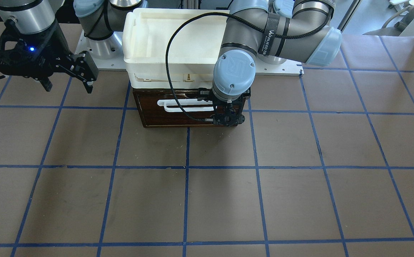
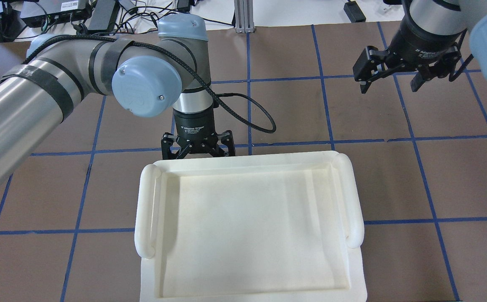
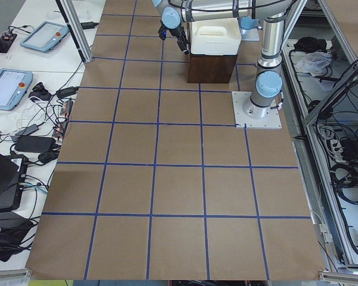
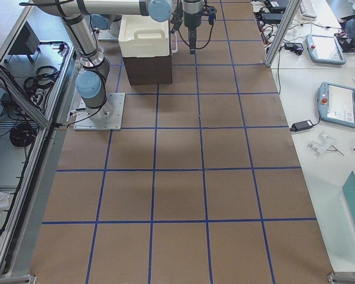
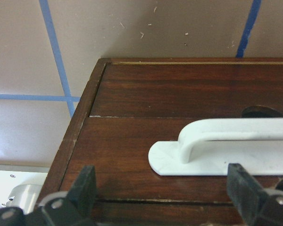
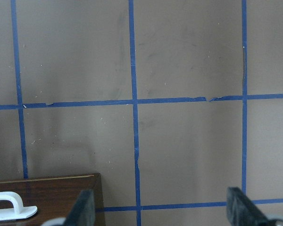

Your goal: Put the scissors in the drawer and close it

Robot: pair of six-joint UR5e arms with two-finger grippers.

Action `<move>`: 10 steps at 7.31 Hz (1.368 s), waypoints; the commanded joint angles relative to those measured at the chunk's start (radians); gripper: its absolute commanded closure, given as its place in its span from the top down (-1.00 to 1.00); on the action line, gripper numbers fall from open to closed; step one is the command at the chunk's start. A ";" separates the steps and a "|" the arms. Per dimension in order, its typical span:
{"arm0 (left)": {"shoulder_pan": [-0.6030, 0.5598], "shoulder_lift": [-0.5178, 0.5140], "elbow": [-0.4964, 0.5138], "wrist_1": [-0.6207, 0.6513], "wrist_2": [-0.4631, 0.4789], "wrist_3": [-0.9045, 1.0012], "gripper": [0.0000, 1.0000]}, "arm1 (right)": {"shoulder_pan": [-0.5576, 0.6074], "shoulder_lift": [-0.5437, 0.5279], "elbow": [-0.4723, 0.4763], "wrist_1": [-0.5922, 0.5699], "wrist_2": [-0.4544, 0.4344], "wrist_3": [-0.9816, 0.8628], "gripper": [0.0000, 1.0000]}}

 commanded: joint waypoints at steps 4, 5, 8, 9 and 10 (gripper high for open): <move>0.094 0.094 0.099 0.046 0.052 0.109 1.00 | -0.001 0.000 0.000 -0.001 -0.001 0.005 1.00; 0.158 0.141 0.100 0.046 0.055 0.121 1.00 | 0.001 0.000 0.000 -0.001 0.000 0.005 1.00; 0.282 0.230 0.093 0.159 0.063 0.211 1.00 | -0.001 0.000 0.000 -0.001 -0.001 0.005 1.00; 0.274 0.256 0.091 0.159 0.073 0.210 1.00 | -0.001 0.000 0.000 -0.001 -0.003 0.005 1.00; 0.274 0.266 0.097 0.173 0.117 0.210 1.00 | -0.001 0.000 0.000 -0.001 -0.002 0.005 1.00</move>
